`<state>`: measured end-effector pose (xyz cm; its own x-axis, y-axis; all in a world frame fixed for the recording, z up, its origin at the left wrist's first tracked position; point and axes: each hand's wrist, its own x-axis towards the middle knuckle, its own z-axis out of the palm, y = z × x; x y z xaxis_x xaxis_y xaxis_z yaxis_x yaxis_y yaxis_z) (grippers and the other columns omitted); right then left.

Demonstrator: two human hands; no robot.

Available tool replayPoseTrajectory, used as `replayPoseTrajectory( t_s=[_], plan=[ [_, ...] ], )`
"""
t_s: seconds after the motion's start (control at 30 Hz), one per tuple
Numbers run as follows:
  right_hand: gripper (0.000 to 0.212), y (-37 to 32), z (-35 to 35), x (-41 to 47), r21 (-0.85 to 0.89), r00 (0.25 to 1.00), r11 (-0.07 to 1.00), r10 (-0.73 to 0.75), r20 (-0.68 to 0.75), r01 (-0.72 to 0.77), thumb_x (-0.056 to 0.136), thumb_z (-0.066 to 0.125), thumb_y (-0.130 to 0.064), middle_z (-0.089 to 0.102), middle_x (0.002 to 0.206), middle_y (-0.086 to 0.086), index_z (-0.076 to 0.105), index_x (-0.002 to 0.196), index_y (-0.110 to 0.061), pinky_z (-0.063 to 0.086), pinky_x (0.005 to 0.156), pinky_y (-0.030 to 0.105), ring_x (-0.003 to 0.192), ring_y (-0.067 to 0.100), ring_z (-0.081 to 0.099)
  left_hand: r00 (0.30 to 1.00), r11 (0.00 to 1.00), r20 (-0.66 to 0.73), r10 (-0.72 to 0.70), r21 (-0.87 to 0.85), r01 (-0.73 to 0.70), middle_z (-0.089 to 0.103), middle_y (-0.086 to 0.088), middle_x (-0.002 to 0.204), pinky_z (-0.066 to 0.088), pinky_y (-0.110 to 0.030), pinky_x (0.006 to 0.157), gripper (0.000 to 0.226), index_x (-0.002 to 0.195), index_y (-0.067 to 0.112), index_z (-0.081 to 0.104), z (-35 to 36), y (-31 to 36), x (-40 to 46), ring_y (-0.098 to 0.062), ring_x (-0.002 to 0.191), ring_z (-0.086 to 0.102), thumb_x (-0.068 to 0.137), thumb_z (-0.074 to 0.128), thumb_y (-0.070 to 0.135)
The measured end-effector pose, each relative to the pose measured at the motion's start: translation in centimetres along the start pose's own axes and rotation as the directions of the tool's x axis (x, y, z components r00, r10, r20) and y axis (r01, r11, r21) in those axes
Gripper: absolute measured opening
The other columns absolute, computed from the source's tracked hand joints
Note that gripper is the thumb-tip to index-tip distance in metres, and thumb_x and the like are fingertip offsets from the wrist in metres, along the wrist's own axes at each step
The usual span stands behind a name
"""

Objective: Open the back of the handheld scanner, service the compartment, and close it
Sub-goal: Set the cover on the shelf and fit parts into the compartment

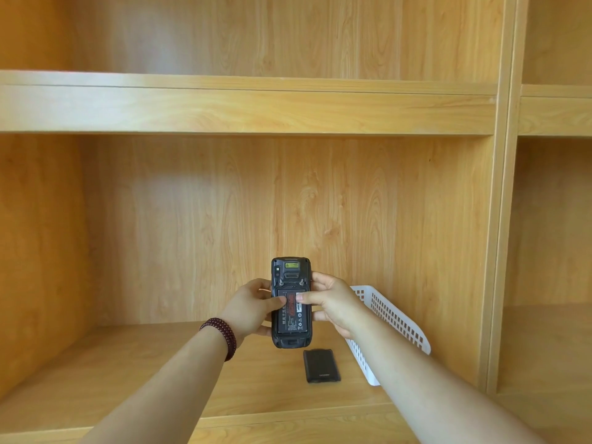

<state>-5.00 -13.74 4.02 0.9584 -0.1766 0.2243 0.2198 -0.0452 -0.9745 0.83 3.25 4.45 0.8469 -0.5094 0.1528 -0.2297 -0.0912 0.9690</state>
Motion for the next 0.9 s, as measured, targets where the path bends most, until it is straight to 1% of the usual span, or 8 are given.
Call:
replayPoseTrajectory(
  t_s=[0.13, 0.23, 0.37, 0.5, 0.6, 0.7, 0.8, 0.9],
  plan=[
    [0.035, 0.16, 0.32, 0.01, -0.01, 1.0, 1.0, 0.012, -0.014, -0.012, 0.086, 0.064, 0.007, 0.073, 0.11, 0.004, 0.068, 0.111, -0.017, 0.059, 0.08, 0.042, 0.094, 0.019, 0.071, 1.0, 1.0, -0.008, -0.014, 0.014, 0.014, 0.071, -0.012, 0.102, 0.061, -0.041, 0.063, 0.021, 0.11, 0.007, 0.058, 0.06, -0.19, 0.07, -0.027, 0.084, 0.072, 0.09, 0.065, 0.009],
    [0.034, 0.12, 0.37, -0.08, -0.001, 1.0, 1.0, 0.023, -0.007, -0.023, 0.086, 0.063, 0.007, 0.073, 0.108, 0.003, 0.068, 0.107, -0.02, 0.06, 0.077, 0.04, 0.094, 0.018, 0.071, 1.0, 1.0, 0.013, -0.023, 0.009, 0.023, 0.071, -0.014, 0.105, 0.062, -0.04, 0.066, 0.024, 0.111, 0.009, 0.057, -0.14, -0.2, 0.08, -0.026, 0.083, 0.073, 0.089, 0.067, 0.012],
    [0.036, 0.03, 0.52, -0.29, 0.019, 1.0, 1.0, 0.018, 0.003, -0.018, 0.086, 0.063, 0.008, 0.073, 0.104, -0.002, 0.067, 0.11, -0.02, 0.06, 0.076, 0.039, 0.092, 0.016, 0.072, 1.0, 1.0, 0.027, -0.002, -0.03, 0.003, 0.071, -0.014, 0.106, 0.061, -0.041, 0.064, 0.025, 0.114, 0.012, 0.057, -0.45, -0.05, 0.2, -0.025, 0.085, 0.073, 0.09, 0.067, 0.014],
    [0.038, 0.3, 0.83, -0.37, 0.023, 1.0, 1.0, 0.02, 0.004, -0.02, 0.089, 0.061, 0.004, 0.071, 0.112, 0.0, 0.063, 0.121, -0.018, 0.059, 0.082, 0.04, 0.099, 0.017, 0.07, 1.0, 1.0, 0.003, 0.004, -0.024, -0.004, 0.071, -0.015, 0.105, 0.061, -0.041, 0.063, 0.024, 0.113, 0.009, 0.057, -0.53, 0.02, 0.29, -0.024, 0.082, 0.072, 0.09, 0.065, 0.012],
    [0.038, 0.56, 0.93, -0.35, 0.003, 1.0, 1.0, 0.03, -0.006, -0.03, 0.09, 0.061, 0.003, 0.07, 0.115, 0.0, 0.063, 0.12, -0.02, 0.059, 0.083, 0.04, 0.101, 0.017, 0.069, 1.0, 0.999, 0.003, -0.005, -0.032, 0.005, 0.071, -0.014, 0.104, 0.061, -0.041, 0.062, 0.024, 0.113, 0.009, 0.057, -0.44, -0.2, 0.2, -0.024, 0.081, 0.073, 0.091, 0.065, 0.011],
    [0.038, 0.64, 0.84, -0.42, 0.004, 0.999, 0.999, 0.039, -0.009, -0.039, 0.09, 0.061, 0.003, 0.07, 0.113, 0.0, 0.064, 0.12, -0.019, 0.059, 0.08, 0.039, 0.098, 0.017, 0.07, 1.0, 0.999, 0.023, -0.019, -0.04, 0.019, 0.072, -0.012, 0.101, 0.061, -0.042, 0.064, 0.024, 0.113, 0.009, 0.057, -0.44, -0.31, 0.13, -0.024, 0.082, 0.073, 0.09, 0.066, 0.012],
    [0.035, 0.59, 0.76, -0.58, 0.01, 0.999, 0.999, 0.037, -0.004, -0.037, 0.09, 0.061, 0.003, 0.071, 0.112, 0.0, 0.066, 0.112, -0.023, 0.059, 0.08, 0.04, 0.097, 0.017, 0.071, 0.999, 0.999, 0.046, -0.022, -0.047, 0.024, 0.071, -0.012, 0.102, 0.061, -0.041, 0.064, 0.026, 0.114, 0.01, 0.058, -0.55, -0.28, 0.11, -0.024, 0.082, 0.073, 0.09, 0.066, 0.013],
    [0.038, 0.61, 0.76, -0.65, 0.013, 0.999, 0.999, 0.035, -0.007, -0.035, 0.089, 0.062, 0.002, 0.07, 0.116, 0.0, 0.064, 0.119, -0.021, 0.058, 0.086, 0.043, 0.101, 0.018, 0.07, 0.999, 0.999, 0.033, -0.011, -0.043, 0.012, 0.07, -0.014, 0.103, 0.061, -0.041, 0.064, 0.024, 0.114, 0.008, 0.057, -0.54, -0.24, 0.1, -0.023, 0.079, 0.072, 0.091, 0.065, 0.011]
  ],
)
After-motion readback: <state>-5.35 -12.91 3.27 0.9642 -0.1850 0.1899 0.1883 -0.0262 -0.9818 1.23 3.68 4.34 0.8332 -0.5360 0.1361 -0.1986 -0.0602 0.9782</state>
